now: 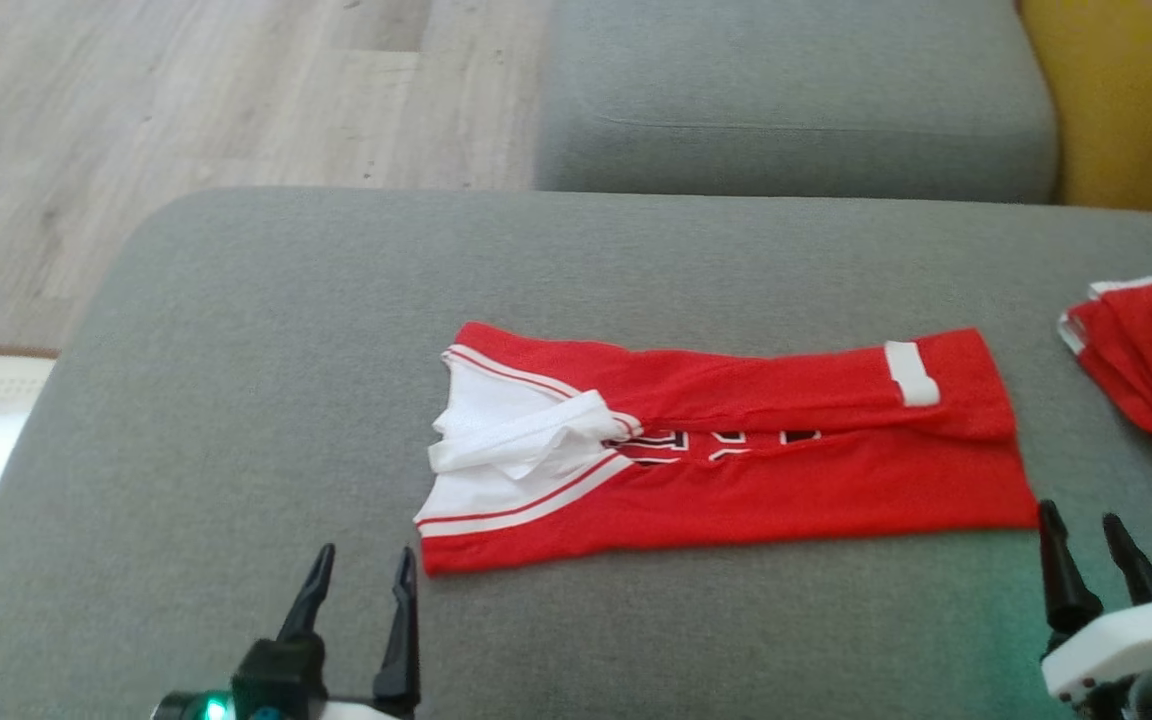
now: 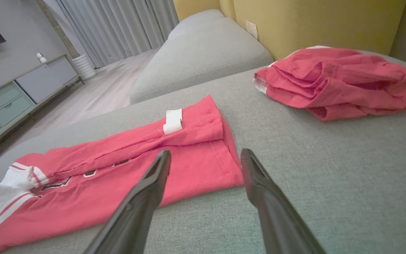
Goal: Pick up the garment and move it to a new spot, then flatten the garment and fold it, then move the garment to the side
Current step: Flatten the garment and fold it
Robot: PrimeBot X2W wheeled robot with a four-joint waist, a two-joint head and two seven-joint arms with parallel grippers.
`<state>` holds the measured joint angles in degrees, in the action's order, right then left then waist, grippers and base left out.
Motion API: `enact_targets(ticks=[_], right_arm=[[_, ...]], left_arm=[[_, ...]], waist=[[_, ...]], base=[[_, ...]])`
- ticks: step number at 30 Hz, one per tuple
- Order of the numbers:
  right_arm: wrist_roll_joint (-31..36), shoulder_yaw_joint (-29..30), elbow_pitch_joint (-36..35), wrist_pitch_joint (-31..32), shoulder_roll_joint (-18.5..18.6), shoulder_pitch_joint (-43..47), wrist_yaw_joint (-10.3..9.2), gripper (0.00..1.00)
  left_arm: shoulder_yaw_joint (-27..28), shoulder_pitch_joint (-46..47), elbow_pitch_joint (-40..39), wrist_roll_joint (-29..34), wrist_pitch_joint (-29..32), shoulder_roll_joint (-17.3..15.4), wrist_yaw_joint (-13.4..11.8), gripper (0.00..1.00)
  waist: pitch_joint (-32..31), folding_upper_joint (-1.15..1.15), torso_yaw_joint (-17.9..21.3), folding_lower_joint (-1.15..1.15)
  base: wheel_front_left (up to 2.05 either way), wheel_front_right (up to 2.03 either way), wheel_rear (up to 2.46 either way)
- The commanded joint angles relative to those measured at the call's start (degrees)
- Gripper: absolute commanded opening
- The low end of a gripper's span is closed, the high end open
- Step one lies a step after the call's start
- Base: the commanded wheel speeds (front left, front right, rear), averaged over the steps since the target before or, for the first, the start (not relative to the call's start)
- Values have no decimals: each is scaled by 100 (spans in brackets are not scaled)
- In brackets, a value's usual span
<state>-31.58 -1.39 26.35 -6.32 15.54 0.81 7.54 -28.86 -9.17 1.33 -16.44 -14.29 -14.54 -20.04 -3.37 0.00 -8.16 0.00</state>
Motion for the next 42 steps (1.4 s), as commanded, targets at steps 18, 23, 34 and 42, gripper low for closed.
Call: enact_targets(ticks=[18, 23, 34, 42], right_arm=[[881, 946, 1568, 1308, 451, -1888, -5, 100], [1060, 1000, 2098, 1522, 510, -2247, -5, 100], [1111, 799, 2667, 1702, 514, -2472, -5, 0], [1028, 416, 2605, 1439, 775, -2560, -5, 0]], left_arm=[[334, 405, -366, 659, -71, 485, 607, 100], [420, 498, -315, 744, -71, 625, 746, 100], [627, 566, -231, 869, -71, 815, 1006, 100], [754, 599, -178, 938, -71, 840, 1181, 100]], waist=[[787, 0, -793, 0], [925, 0, -858, 0], [1025, 0, -807, 0], [1029, 0, -675, 0]], base=[[0, 0, 0], [0, 0, 0], [0, 0, 0], [0, 0, 0]])
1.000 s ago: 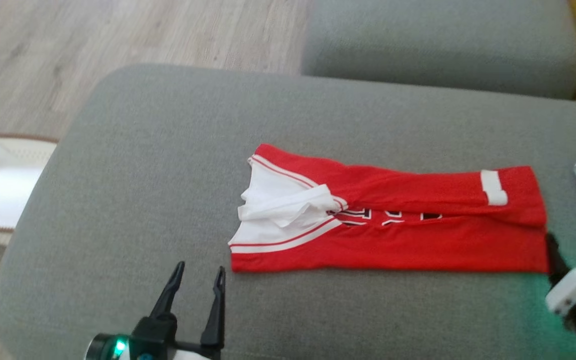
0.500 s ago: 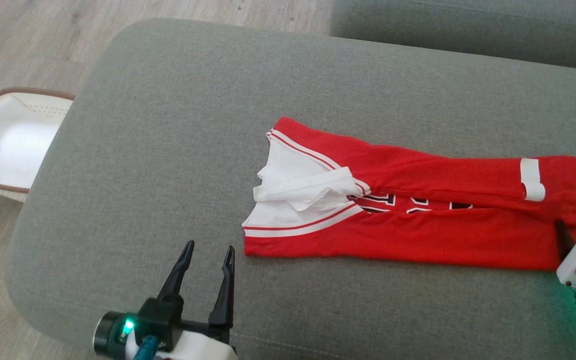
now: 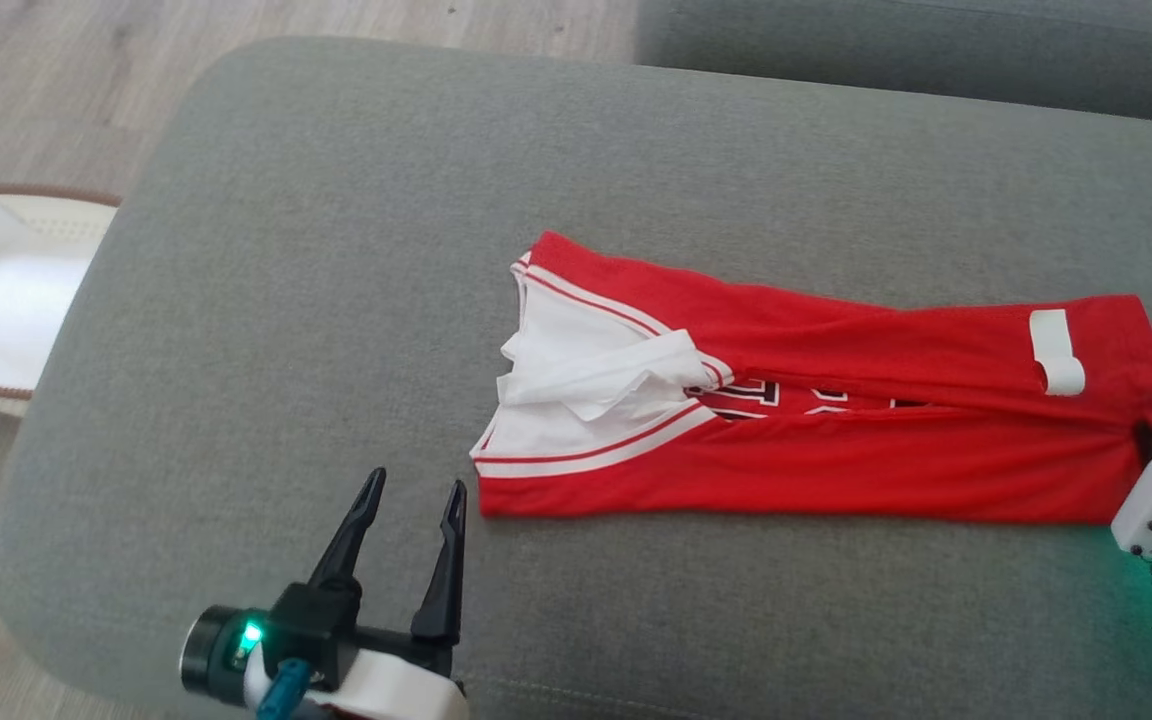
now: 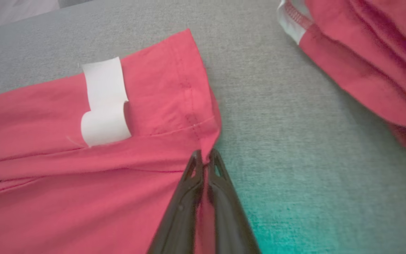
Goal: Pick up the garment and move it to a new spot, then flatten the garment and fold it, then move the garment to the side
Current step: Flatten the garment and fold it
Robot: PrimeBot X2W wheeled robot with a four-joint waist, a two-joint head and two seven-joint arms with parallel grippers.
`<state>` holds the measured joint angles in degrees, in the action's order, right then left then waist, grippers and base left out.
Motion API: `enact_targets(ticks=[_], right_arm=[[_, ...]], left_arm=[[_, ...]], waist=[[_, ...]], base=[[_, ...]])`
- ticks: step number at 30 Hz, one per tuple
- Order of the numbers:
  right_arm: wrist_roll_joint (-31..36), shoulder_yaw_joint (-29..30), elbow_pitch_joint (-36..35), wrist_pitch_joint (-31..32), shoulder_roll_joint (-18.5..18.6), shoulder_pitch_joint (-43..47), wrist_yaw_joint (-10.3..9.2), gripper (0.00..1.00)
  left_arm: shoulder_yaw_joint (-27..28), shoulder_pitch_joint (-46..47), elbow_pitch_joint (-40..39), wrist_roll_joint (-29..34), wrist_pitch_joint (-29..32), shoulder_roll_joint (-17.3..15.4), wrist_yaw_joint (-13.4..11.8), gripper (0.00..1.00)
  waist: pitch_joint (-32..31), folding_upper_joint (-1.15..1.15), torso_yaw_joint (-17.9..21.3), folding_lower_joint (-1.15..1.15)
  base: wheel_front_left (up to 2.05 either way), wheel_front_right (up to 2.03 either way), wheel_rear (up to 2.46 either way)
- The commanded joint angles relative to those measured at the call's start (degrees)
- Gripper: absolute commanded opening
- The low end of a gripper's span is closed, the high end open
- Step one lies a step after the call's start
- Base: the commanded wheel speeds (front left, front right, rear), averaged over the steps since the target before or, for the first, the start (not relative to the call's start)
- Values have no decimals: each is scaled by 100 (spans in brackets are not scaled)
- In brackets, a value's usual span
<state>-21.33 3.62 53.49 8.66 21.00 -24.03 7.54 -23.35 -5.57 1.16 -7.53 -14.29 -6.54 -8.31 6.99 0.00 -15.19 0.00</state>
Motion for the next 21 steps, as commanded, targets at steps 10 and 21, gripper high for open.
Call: enact_targets(ticks=[10, 21], right_arm=[[129, -327, -595, -43, 798, -278, -5, 0], [-194, -645, -2497, 806, 1246, -255, -5, 0]], left_arm=[[271, 238, -141, 240, -71, 11, 108, 100], [240, 154, 7, 233, -71, 154, 141, 100]], waist=[[-72, 0, 469, 0], [-396, 0, 694, 0]], base=[[0, 0, 0], [0, 0, 0]])
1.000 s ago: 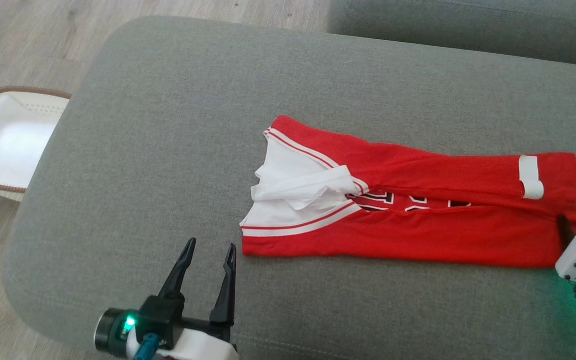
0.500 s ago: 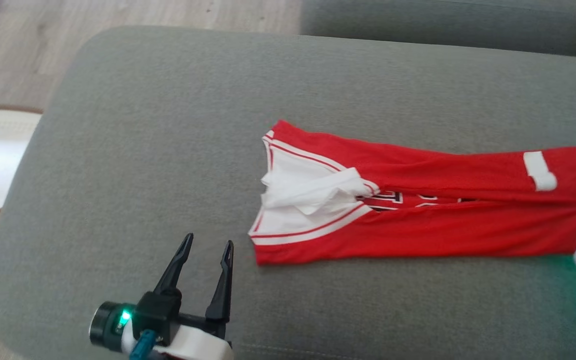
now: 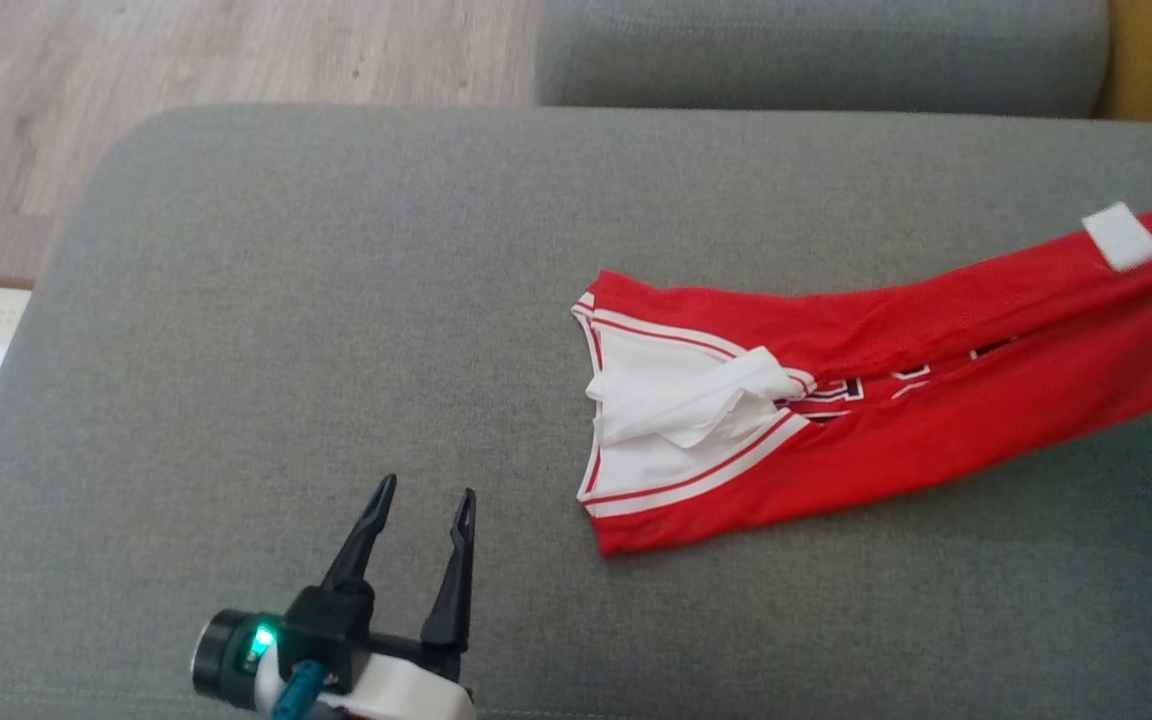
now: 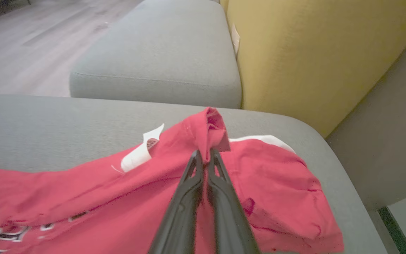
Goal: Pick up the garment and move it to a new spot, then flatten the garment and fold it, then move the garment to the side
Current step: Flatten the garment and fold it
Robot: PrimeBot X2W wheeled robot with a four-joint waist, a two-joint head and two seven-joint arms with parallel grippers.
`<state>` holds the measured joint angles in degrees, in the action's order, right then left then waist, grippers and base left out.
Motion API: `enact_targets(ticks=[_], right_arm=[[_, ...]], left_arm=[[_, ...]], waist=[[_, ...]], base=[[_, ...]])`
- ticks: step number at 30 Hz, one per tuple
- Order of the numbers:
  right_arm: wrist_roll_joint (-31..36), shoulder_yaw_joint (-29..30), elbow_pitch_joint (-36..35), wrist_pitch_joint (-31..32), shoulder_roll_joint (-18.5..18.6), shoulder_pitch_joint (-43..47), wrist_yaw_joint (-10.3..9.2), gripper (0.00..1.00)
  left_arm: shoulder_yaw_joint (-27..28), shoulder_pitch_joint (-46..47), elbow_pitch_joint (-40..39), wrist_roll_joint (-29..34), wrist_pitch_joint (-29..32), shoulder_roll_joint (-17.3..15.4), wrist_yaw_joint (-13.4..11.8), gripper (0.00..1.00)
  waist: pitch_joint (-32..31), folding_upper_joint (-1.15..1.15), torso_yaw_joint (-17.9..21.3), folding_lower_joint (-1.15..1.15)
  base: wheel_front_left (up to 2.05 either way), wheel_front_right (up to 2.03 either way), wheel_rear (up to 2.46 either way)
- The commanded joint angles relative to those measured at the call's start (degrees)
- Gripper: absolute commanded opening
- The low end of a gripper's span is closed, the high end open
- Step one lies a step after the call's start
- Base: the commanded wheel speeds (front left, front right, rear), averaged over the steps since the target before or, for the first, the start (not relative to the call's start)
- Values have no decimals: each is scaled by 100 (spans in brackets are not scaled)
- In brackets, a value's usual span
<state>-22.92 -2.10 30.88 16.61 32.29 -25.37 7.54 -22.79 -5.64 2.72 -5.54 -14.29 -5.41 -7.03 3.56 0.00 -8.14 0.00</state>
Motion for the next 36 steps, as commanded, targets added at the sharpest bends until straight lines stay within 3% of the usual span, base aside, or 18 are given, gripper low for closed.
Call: enact_targets(ticks=[1, 9, 15, 26, 36], right_arm=[[-65, -123, -431, 100, 47, -85, -5, 0], [-254, -498, -1692, 605, -604, 342, -5, 0], [-340, -854, -1960, 663, -1236, 527, -5, 0], [-466, -1534, -1221, 512, -2160, 341, -5, 0], [-622, -2073, -238, 82, -2577, 76, -5, 0]], left_arm=[[169, 158, -130, 28, -71, 56, 19, 100], [157, 62, -11, 43, -71, 98, 57, 100], [90, 2, 58, 71, -71, 116, 122, 100], [12, 40, 151, 95, -71, 142, 224, 100], [-86, 127, 221, 60, -71, 192, 264, 100]], waist=[[-93, 0, -33, 0], [-380, 0, -347, 0], [-500, 0, -631, 0], [-460, 0, -1042, 0], [-354, 0, -1231, 0]], base=[[0, 0, 0], [0, 0, 0], [0, 0, 0], [0, 0, 0], [0, 0, 0]])
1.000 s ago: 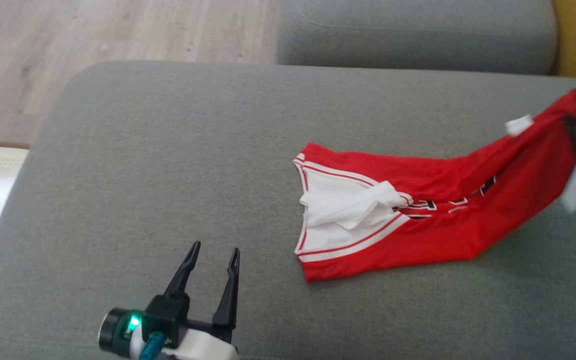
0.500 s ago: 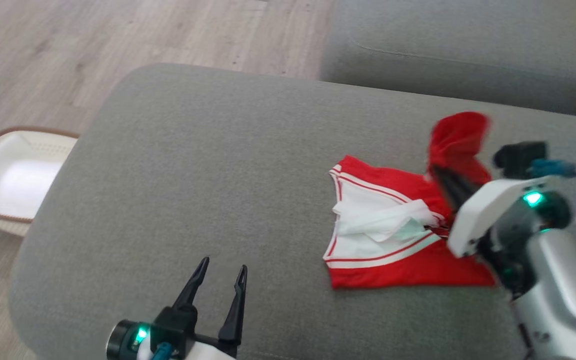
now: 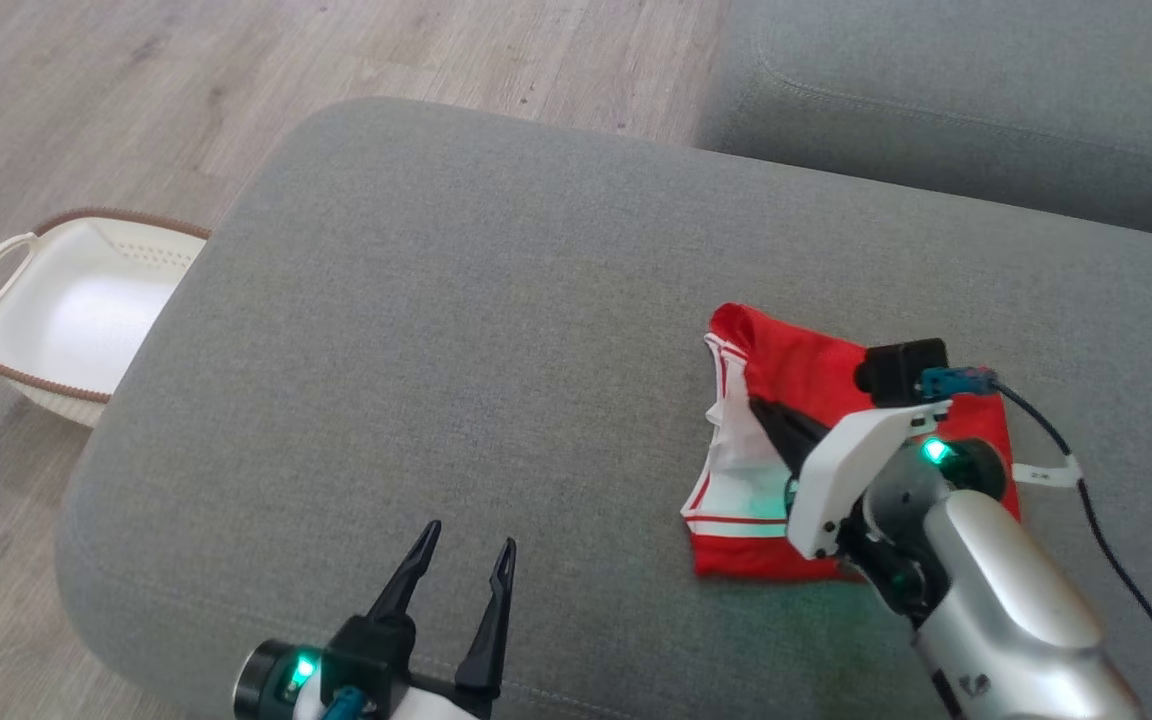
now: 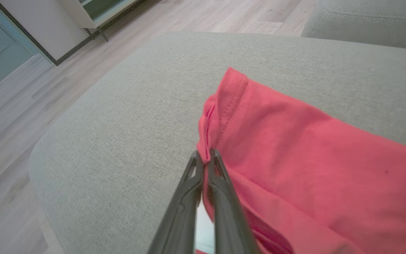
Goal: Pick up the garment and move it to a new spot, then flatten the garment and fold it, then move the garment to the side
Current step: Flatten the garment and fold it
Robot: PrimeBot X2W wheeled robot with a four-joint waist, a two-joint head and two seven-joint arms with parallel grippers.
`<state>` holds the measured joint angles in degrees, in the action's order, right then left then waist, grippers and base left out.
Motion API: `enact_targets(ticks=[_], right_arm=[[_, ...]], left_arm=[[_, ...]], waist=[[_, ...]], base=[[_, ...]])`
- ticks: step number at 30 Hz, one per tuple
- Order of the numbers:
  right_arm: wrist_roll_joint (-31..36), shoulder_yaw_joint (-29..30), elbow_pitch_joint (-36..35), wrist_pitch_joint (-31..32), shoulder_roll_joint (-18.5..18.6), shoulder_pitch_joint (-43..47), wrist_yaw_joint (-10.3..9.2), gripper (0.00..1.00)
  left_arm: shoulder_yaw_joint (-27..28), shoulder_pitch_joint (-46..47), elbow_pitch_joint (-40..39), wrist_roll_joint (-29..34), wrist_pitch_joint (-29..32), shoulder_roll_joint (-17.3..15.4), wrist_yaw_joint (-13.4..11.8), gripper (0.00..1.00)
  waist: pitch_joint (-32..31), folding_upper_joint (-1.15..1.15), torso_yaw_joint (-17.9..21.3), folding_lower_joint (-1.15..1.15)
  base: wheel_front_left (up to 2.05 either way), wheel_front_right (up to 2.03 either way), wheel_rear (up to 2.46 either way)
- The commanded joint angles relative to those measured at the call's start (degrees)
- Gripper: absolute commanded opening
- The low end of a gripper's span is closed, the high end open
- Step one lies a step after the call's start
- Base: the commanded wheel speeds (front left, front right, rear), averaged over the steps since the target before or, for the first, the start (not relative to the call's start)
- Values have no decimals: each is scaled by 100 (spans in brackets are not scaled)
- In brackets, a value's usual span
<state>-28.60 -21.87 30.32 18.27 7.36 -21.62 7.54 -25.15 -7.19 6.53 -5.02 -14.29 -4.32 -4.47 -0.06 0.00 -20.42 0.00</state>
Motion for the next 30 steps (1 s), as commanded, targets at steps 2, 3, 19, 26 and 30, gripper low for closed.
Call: enact_targets(ticks=[2, 3, 19, 26, 30], right_arm=[[-160, -196, -91, -142, -128, -348, -5, 67], [-218, -212, -60, -187, -145, -371, -5, 100], [-480, 512, -965, -1803, 769, 315, -5, 100], [-61, 845, -967, -2738, 983, 882, -5, 100], [137, 839, -947, -3026, 874, 1099, -5, 100]], left_arm=[[153, 284, -141, -2, -71, 89, 2, 100], [159, 285, -134, -7, -71, 91, -1, 100], [491, 129, -238, 6, -71, 13, -114, 100], [798, 68, -324, -78, -71, -30, -196, 100], [908, 34, -357, -111, -71, -29, -221, 100]], waist=[[24, 0, 4, 0], [27, 0, 13, 0], [-295, 0, 736, 0], [-403, 0, 1149, 0], [-435, 0, 1292, 0]], base=[[0, 0, 0], [0, 0, 0], [0, 0, 0], [0, 0, 0], [0, 0, 0]])
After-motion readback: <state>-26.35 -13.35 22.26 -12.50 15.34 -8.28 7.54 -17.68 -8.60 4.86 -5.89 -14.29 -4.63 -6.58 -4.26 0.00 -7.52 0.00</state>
